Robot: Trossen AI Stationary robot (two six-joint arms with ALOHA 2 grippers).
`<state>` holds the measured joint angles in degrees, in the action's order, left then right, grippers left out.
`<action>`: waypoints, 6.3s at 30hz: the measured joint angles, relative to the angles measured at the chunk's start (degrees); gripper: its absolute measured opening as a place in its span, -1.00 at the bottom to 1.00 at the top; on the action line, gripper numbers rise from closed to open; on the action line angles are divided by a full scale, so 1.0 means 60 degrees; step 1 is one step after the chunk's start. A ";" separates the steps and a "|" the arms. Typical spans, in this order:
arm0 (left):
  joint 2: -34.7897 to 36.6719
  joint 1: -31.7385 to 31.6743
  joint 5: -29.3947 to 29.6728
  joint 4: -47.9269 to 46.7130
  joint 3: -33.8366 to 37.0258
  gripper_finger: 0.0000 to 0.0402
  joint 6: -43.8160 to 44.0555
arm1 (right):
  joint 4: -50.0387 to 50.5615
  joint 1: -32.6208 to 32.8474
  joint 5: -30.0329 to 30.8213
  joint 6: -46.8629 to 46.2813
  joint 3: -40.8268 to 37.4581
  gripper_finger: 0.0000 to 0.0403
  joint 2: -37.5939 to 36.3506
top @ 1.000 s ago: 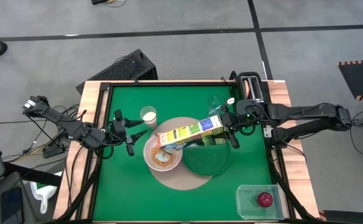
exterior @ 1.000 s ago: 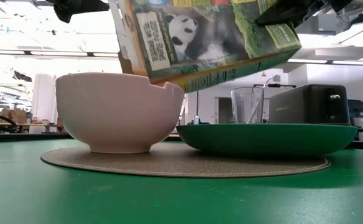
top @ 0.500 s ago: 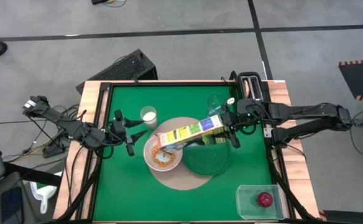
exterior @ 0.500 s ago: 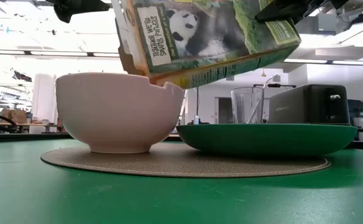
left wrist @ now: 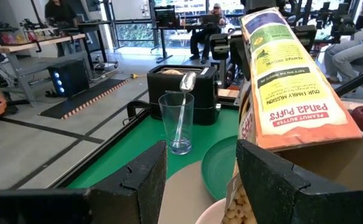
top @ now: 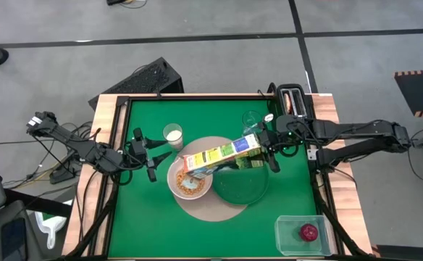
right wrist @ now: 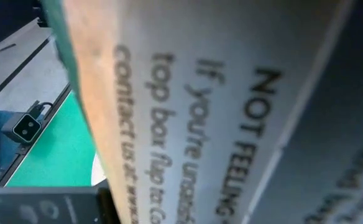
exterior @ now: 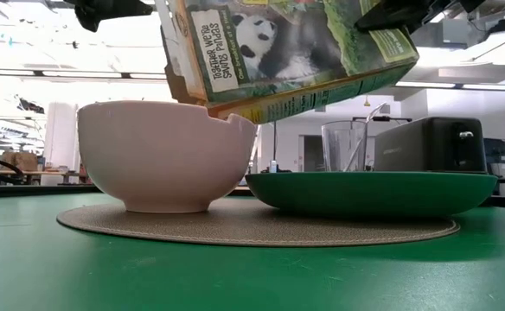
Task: Arrange a breakfast setting
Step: Pour the cereal from the cereal box into the bowl
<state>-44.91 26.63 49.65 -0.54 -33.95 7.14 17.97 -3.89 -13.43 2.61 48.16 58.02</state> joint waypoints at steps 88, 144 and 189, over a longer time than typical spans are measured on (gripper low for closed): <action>0.0002 0.0000 0.0018 0.0004 -0.0004 -0.10 0.0004 | 0.0500 -0.0116 -0.0280 0.0079 0.0120 -0.03 -0.0081; -0.0455 -0.0102 -0.0025 0.0106 0.0066 -0.10 0.0397 | -0.3037 -0.0377 -0.0803 -0.0684 -0.2310 -0.04 -0.1196; -0.0455 -0.0106 0.0102 0.0272 0.0066 -0.10 0.0548 | -0.8735 -0.0494 -0.0947 -0.1891 -0.5067 -0.04 -0.1927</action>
<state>-47.64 26.00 50.26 1.10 -33.56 10.42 -34.44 -6.85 -19.11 -8.74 17.76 46.46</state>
